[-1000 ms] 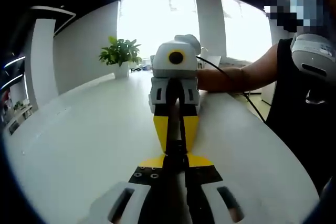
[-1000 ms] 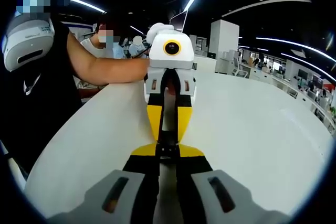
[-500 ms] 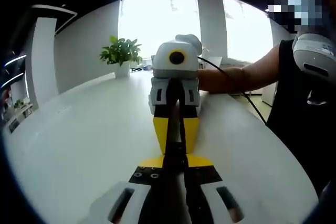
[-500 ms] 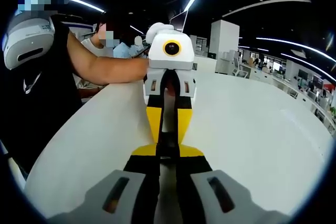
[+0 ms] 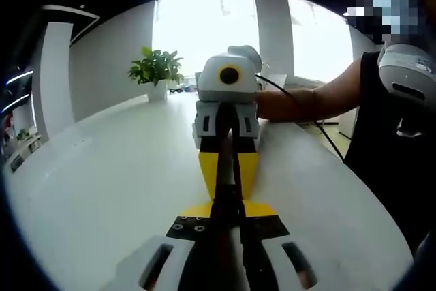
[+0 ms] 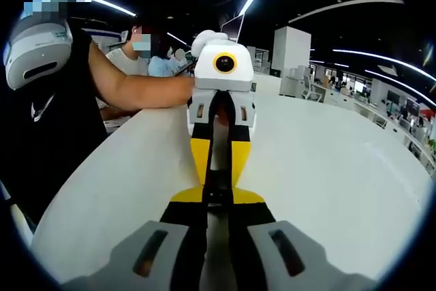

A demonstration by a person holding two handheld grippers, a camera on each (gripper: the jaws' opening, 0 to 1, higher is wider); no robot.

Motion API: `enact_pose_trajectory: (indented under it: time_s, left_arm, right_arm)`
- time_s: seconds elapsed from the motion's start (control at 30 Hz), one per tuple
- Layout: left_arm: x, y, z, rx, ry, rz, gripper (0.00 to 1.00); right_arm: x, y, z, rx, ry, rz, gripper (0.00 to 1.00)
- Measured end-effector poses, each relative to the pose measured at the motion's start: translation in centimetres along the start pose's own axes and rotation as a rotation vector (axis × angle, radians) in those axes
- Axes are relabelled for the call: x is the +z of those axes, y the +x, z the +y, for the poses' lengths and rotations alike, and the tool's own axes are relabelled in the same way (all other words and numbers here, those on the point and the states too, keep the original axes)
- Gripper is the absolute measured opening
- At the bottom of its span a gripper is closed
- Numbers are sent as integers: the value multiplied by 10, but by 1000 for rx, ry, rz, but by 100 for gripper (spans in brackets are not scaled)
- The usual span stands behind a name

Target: Snap the two parts of the plastic buckle together until the buckle closes and remains connected.

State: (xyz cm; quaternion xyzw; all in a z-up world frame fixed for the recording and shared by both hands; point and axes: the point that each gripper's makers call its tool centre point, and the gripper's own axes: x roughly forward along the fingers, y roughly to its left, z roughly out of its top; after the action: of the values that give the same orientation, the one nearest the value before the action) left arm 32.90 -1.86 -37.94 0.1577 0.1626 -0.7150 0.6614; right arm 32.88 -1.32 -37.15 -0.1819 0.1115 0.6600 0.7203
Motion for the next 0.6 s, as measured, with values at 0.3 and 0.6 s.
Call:
enact_pose_trajectory:
  time_s: [0.3, 0.6]
  left_arm:
    - [1, -1, 0, 0, 7, -3, 12]
    - [0, -8, 2, -7, 0, -4, 12]
  right_arm:
    - [0, 0, 0, -2, 1, 0, 8]
    - [0, -1, -1, -1, 1, -1, 9]
